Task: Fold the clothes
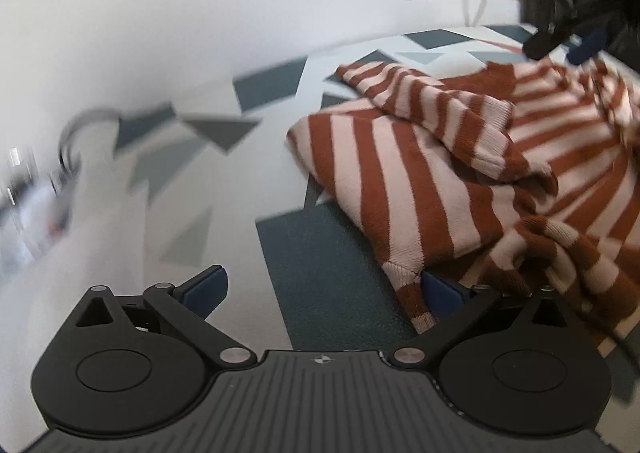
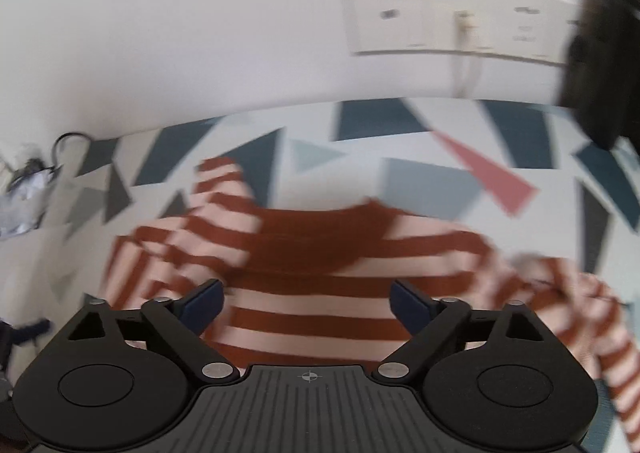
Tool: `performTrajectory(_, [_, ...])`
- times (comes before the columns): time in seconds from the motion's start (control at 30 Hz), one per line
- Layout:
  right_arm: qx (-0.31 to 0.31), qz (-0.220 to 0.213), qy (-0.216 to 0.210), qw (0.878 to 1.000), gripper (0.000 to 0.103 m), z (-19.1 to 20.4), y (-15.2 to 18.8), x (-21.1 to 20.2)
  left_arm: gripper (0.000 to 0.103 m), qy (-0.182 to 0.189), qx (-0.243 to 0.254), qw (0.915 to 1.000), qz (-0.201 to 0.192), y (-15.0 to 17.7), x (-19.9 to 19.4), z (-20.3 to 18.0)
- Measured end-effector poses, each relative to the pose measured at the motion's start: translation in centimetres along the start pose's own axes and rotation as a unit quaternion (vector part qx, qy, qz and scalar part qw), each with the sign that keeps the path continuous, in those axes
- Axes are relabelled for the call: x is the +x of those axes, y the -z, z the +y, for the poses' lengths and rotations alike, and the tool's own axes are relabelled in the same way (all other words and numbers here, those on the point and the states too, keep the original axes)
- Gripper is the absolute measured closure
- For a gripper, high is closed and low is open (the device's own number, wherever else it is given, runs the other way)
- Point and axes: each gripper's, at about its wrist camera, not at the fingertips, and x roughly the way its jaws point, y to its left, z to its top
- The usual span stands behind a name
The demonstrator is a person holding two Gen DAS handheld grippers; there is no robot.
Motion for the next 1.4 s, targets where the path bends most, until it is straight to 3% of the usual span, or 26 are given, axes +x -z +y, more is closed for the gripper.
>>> performTrajectory(0.07, [-0.016, 0.006, -0.023, 1.000, 0.023, 2.2, -0.3, 0.9, 0.000, 0.017, -0.028, 0.9994, 0.010, 0.1, 0.3, 0.7])
performTrajectory(0.23, [-0.073, 0.012, 0.001, 0.997, 0.050, 6.9, -0.3, 3.5, 0.000, 0.028, -0.036, 0.9989, 0.009, 0.4, 0.4, 1.0])
performTrajectory(0.5, [-0.074, 0.004, 0.000, 0.997, 0.055, 9.1, -1.5, 5.1, 0.000, 0.031, -0.037, 0.9988, 0.007, 0.4, 0.4, 1.0])
performTrajectory(0.57, [-0.081, 0.016, -0.008, 0.997, 0.079, 9.1, -1.7, 5.8, 0.000, 0.031, -0.037, 0.9988, 0.007, 0.4, 0.4, 1.0])
performTrajectory(0.6, [-0.085, 0.024, -0.009, 0.996, 0.101, 9.1, -1.6, 6.1, 0.000, 0.031, -0.037, 0.9988, 0.006, 0.4, 0.4, 1.0])
performTrajectory(0.63, [-0.088, 0.027, -0.008, 0.996, 0.103, 9.1, -1.3, 6.1, 0.000, 0.031, -0.038, 0.9988, 0.006, 0.4, 0.4, 1.0])
performTrajectory(0.77, [-0.084, -0.009, -0.005, 0.996, 0.103, 8.3, -0.3, 4.4, 0.000, 0.032, -0.038, 0.9988, 0.007, 0.3, 0.5, 1.0])
performTrajectory(1.0, [0.007, -0.050, 0.022, 0.998, 0.103, 0.8, 2.1, -0.6, 0.000, 0.031, -0.040, 0.9987, 0.012, 0.2, 0.6, 1.0])
performTrajectory(1.2, [0.095, -0.034, 0.049, 0.994, 0.103, -5.4, 5.8, -2.8, 0.000, 0.029, -0.042, 0.9986, 0.014, 0.1, 0.7, 1.0])
performTrajectory(1.33, [0.114, -0.027, 0.043, 0.992, 0.103, -6.0, 6.7, -3.1, 0.000, 0.027, -0.044, 0.9985, 0.017, 0.0, 0.8, 1.0])
performTrajectory(1.4, [0.101, -0.026, 0.022, 0.994, 0.097, -4.8, 6.5, -3.1, 0.000, 0.026, -0.045, 0.9985, 0.018, 0.0, 0.8, 0.9])
